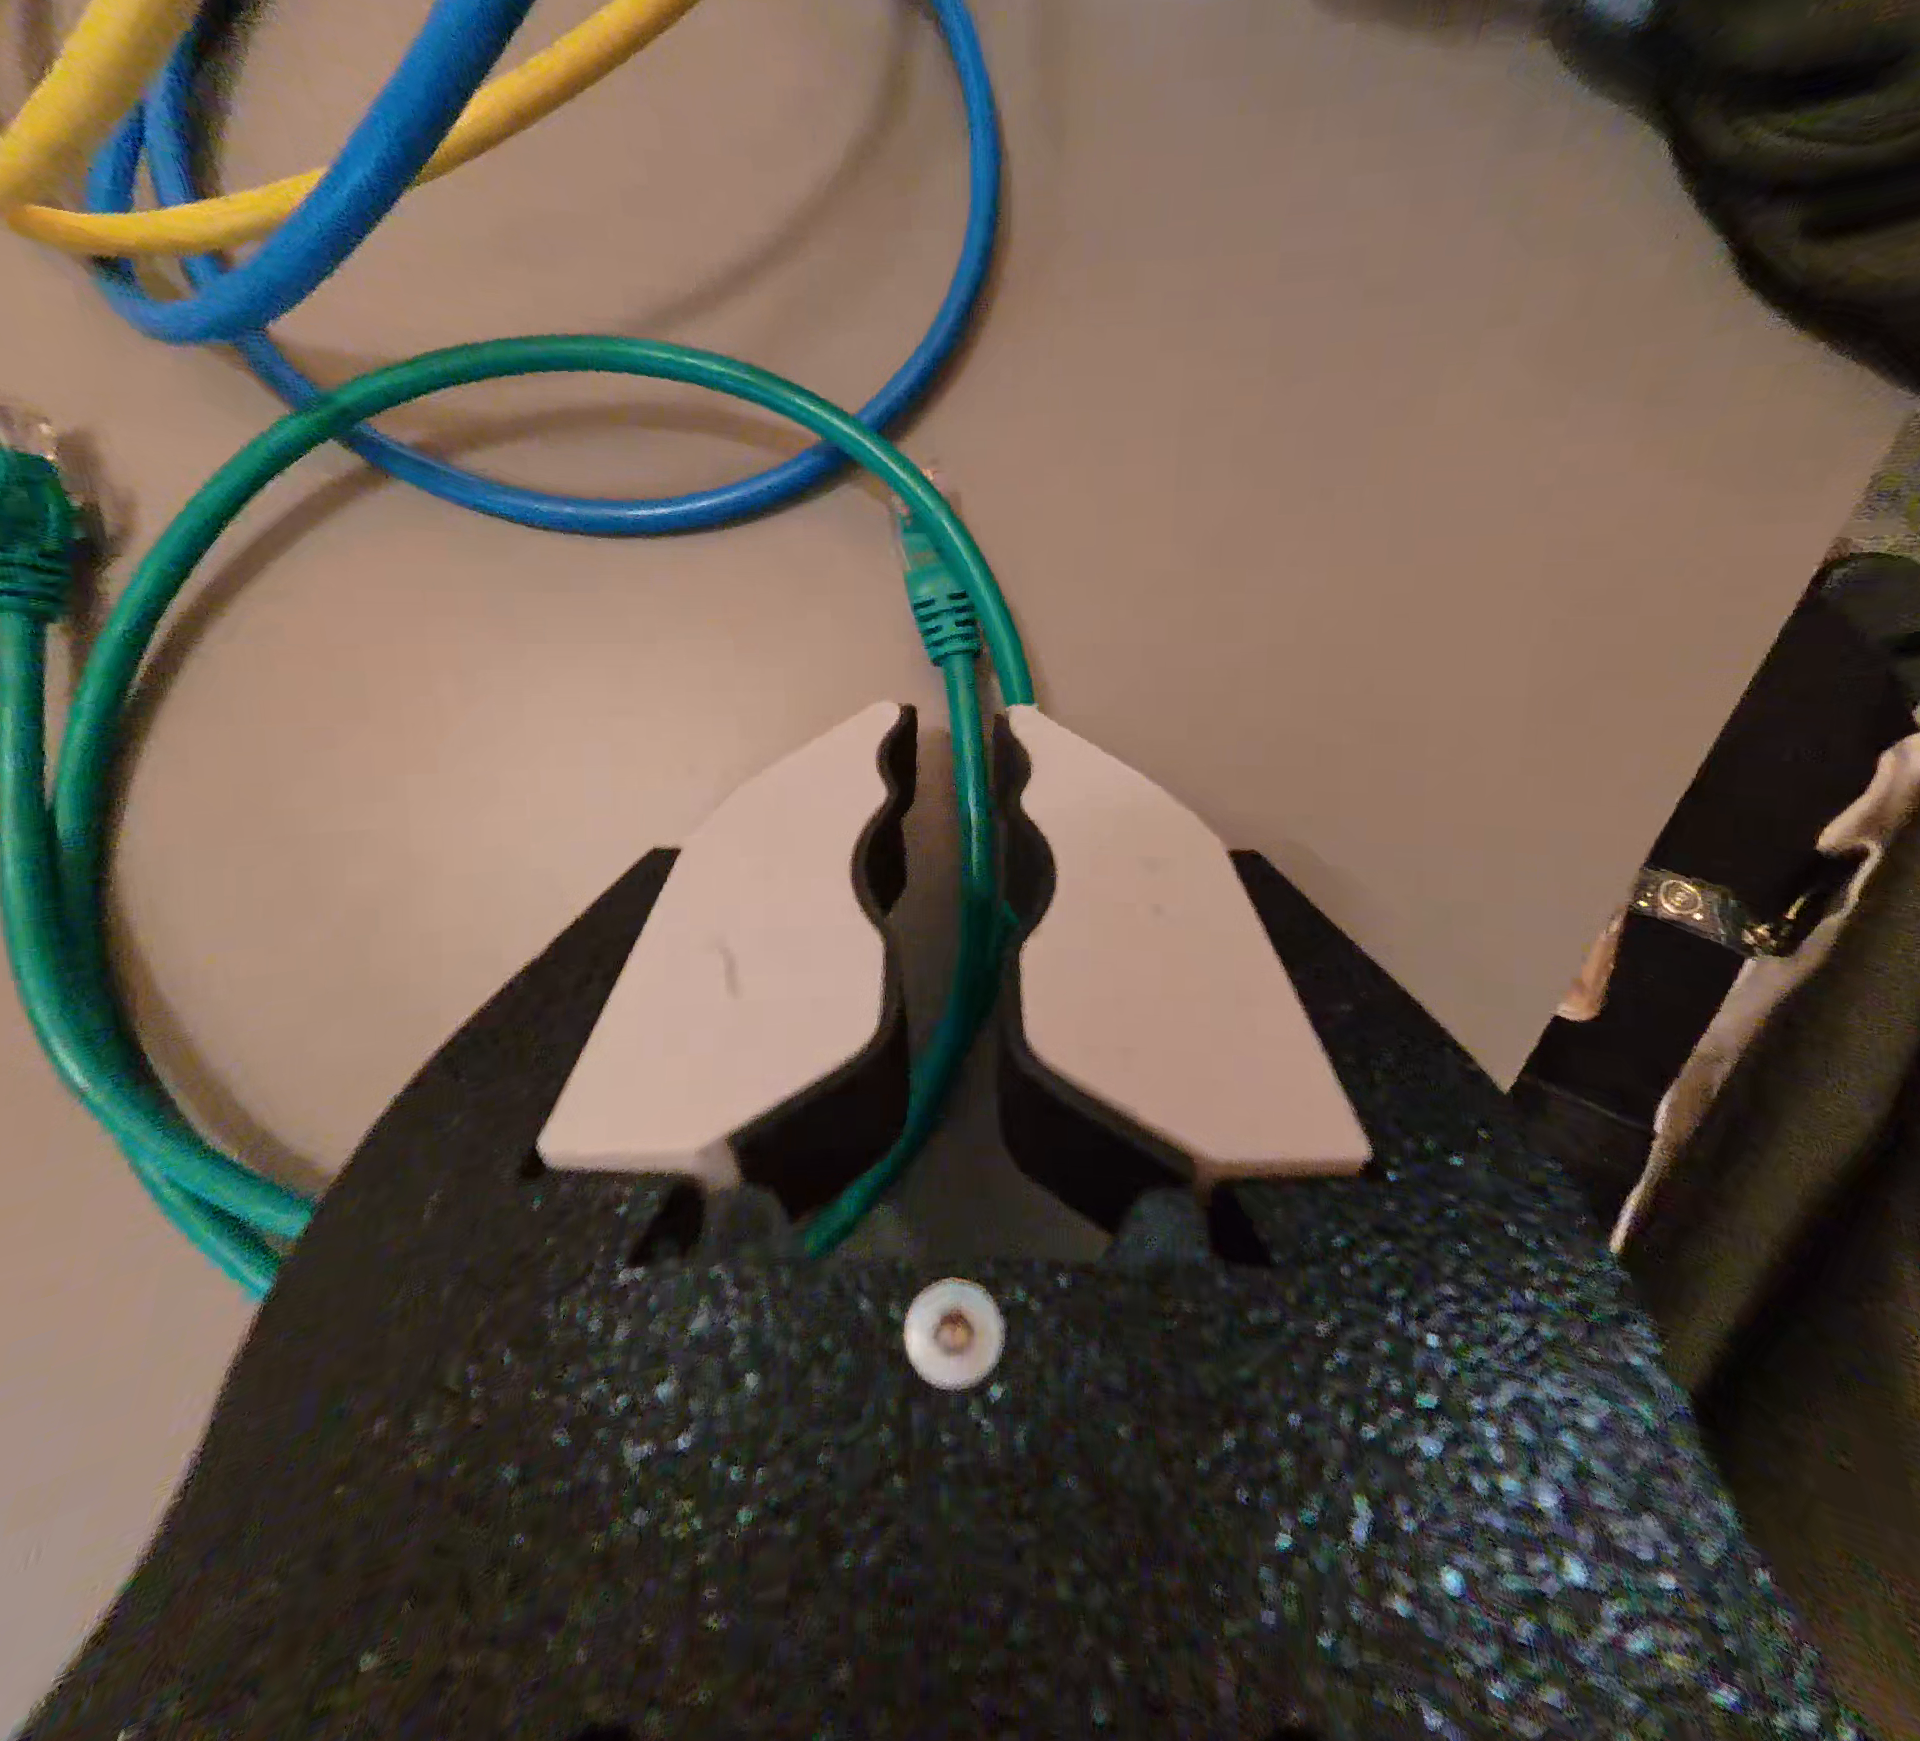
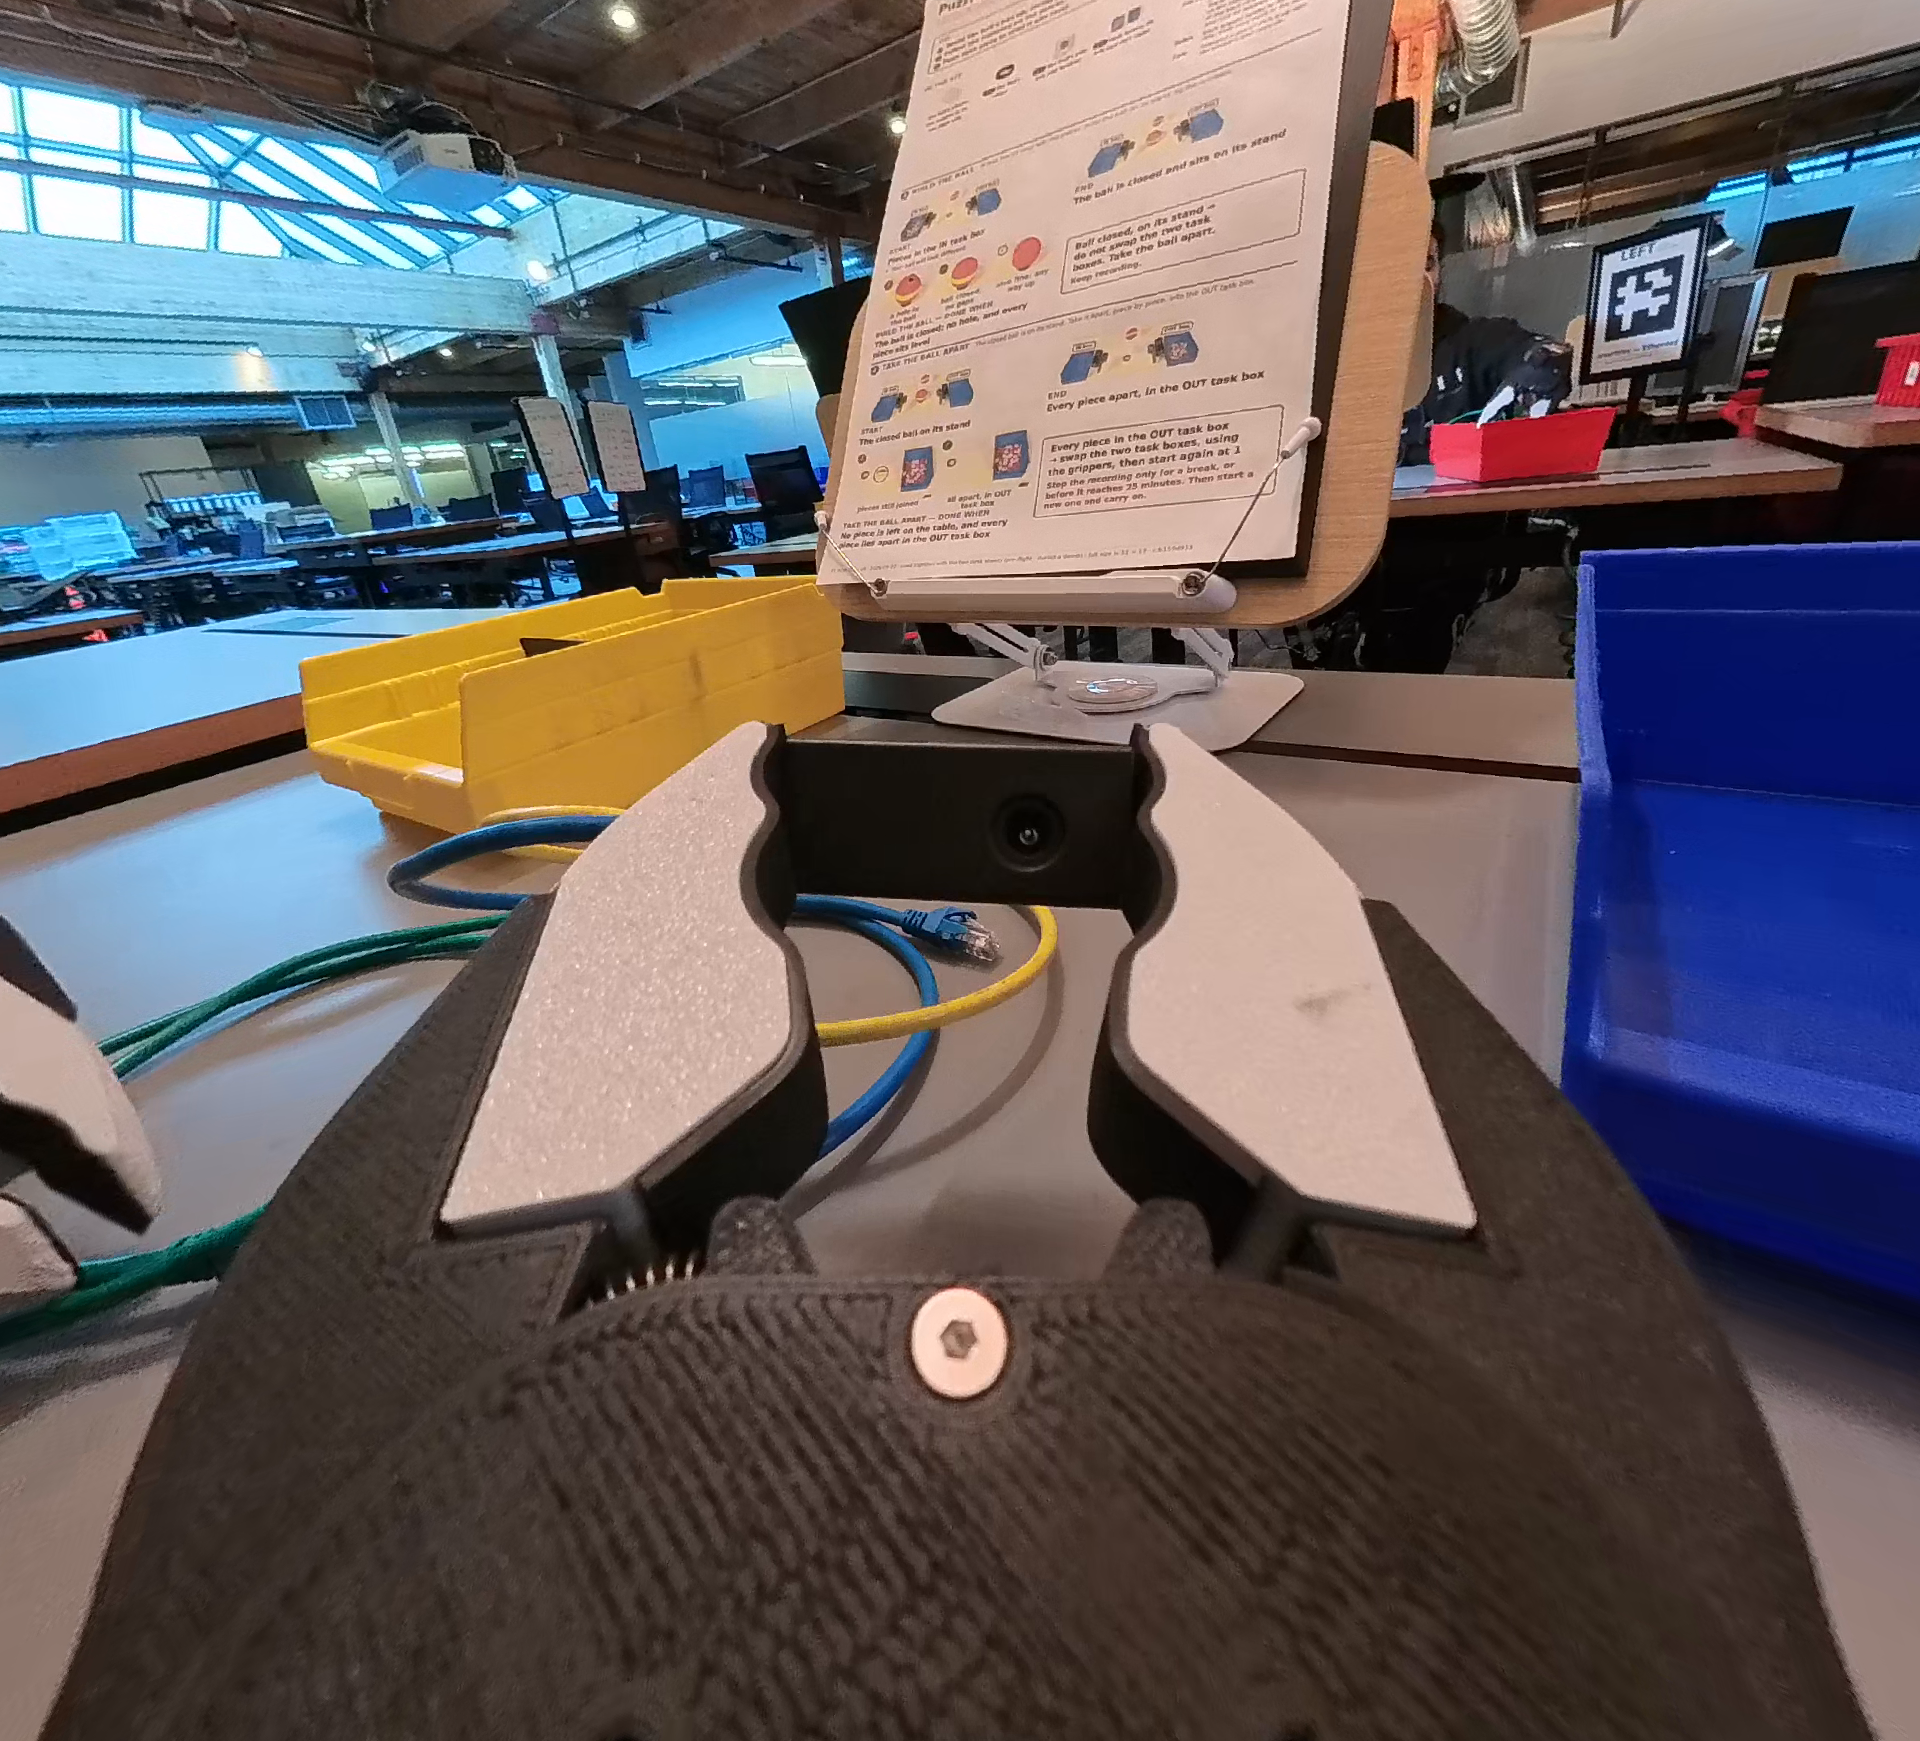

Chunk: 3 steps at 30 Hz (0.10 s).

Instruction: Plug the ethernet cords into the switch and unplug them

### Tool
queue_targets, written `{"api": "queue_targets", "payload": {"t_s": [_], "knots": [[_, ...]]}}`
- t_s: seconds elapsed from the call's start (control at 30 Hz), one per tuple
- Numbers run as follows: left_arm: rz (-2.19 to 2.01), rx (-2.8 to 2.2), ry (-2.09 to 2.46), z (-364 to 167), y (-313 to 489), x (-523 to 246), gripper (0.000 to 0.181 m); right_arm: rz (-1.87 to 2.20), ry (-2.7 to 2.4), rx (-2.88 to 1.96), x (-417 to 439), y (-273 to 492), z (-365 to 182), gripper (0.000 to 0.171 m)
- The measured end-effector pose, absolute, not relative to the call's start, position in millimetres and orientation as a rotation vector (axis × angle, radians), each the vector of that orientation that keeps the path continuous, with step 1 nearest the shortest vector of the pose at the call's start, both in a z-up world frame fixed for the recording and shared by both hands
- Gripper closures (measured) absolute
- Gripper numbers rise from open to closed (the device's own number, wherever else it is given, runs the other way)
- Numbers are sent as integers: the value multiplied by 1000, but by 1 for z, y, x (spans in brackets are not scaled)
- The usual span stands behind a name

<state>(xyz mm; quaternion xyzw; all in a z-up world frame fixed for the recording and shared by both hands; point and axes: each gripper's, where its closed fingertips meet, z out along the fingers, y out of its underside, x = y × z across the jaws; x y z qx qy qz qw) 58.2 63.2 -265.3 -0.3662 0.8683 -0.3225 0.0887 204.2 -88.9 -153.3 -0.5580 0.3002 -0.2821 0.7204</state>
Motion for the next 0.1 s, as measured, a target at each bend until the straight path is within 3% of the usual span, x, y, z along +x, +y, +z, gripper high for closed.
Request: {"api": "queue_targets", "payload": {"t_s": [0.03,0.1], "knots": [[-949,-1103,2611,-268,63,56,169,-623,664,-1233,204,-89,-153,109],[-922,-1101,2638,-272,64,55,169,-622,665,-1233,204,-89,-153,109]]}}
